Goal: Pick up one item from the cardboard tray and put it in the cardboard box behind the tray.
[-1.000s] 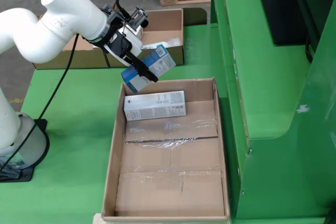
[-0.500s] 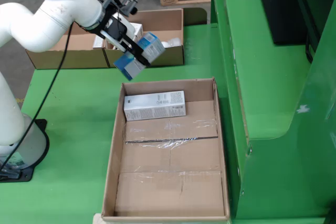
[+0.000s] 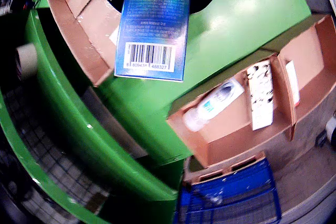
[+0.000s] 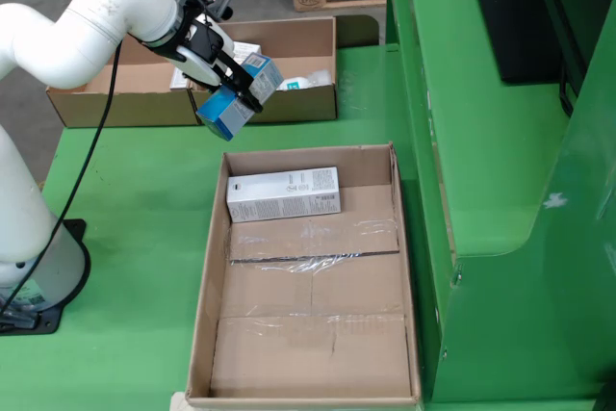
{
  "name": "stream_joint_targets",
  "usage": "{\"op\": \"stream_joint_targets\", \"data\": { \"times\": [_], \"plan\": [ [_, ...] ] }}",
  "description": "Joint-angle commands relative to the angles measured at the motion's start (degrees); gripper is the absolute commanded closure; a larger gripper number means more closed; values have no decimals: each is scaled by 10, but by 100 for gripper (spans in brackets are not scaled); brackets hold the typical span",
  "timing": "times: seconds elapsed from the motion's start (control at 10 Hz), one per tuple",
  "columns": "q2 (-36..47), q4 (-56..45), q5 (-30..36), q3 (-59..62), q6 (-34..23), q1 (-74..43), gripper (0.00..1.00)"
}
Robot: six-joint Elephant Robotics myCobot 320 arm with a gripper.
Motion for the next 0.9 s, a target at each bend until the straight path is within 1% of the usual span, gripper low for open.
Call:
{"op": "stream_joint_targets", "data": {
  "times": [0.0, 0.4, 0.5, 0.6, 0.8],
  "plan": [
    [8, -7, 4, 27, -35, 12, 100],
    [-23, -20, 5, 54, -68, 36, 100],
    [-50, -37, 4, 88, -73, 44, 100],
    [-50, -37, 4, 88, -73, 44, 100],
    [-105, -75, -3, 164, -81, 66, 100]
  ]
}}
